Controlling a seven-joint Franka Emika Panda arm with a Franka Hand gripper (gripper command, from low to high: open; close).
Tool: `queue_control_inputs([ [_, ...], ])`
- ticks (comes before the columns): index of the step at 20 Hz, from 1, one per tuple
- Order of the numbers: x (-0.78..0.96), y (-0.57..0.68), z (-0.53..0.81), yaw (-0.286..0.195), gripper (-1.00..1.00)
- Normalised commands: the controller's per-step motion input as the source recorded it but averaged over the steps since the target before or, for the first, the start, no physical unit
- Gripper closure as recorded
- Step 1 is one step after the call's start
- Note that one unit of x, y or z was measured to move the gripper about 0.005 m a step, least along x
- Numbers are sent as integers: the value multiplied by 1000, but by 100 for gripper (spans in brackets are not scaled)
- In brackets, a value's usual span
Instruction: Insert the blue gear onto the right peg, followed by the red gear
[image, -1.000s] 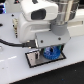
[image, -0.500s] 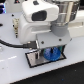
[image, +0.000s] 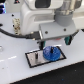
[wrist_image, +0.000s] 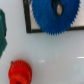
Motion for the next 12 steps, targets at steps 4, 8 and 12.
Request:
queue_control_inputs([
  [4,-533,285,134,0,-100],
  [8,-586,323,37,0,-100],
  [12,-572,336,-15,0,-100],
])
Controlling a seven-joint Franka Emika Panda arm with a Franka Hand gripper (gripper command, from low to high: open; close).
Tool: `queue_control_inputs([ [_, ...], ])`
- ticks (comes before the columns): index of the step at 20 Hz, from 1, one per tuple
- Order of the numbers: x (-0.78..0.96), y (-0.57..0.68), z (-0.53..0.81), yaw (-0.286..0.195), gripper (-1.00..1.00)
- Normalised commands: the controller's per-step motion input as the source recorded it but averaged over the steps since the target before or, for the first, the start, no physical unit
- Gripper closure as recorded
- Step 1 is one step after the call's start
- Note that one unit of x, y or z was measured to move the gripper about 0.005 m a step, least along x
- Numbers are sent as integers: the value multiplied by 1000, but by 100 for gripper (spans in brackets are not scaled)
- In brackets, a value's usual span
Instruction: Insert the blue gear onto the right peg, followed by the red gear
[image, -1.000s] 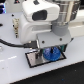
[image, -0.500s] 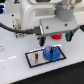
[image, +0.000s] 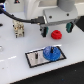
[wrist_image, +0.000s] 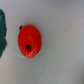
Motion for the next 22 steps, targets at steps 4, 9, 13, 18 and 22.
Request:
queue_control_inputs([
  [4,-496,313,-140,0,-100],
  [9,-312,287,-281,0,-100],
  [13,-189,227,-365,0,-100],
  [18,-133,120,-406,0,-100],
  [22,-155,11,-441,0,-100],
])
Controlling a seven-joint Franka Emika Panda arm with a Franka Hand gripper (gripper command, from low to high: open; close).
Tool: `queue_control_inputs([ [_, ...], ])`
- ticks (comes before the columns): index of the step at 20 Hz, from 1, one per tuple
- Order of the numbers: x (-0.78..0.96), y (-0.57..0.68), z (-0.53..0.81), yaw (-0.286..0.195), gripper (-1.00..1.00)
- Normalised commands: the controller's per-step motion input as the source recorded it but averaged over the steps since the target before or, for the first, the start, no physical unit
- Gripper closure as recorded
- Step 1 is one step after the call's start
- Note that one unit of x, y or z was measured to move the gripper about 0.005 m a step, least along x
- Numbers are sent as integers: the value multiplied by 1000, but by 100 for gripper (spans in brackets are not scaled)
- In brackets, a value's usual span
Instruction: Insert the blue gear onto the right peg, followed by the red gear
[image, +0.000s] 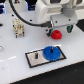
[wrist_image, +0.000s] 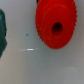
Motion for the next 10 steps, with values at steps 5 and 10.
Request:
queue_control_inputs([
  [5,-187,22,-355,0,-100],
  [10,-274,-59,-275,0,100],
])
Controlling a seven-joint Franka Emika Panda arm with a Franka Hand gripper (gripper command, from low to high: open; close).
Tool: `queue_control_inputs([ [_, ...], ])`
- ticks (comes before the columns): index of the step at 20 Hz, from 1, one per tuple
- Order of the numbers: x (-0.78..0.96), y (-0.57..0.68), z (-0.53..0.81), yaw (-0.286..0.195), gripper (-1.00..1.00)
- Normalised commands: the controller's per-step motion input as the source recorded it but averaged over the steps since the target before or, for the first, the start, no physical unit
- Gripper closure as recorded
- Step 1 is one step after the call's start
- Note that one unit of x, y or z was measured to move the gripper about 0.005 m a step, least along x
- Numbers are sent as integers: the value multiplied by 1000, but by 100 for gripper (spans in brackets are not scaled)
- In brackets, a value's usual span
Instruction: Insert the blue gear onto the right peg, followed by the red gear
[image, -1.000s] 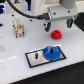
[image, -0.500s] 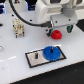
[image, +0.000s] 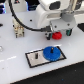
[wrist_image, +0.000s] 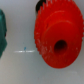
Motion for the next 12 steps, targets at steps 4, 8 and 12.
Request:
queue_control_inputs([
  [4,-239,-32,-140,0,100],
  [8,-187,7,-96,0,100],
  [12,-84,14,-14,0,100],
])
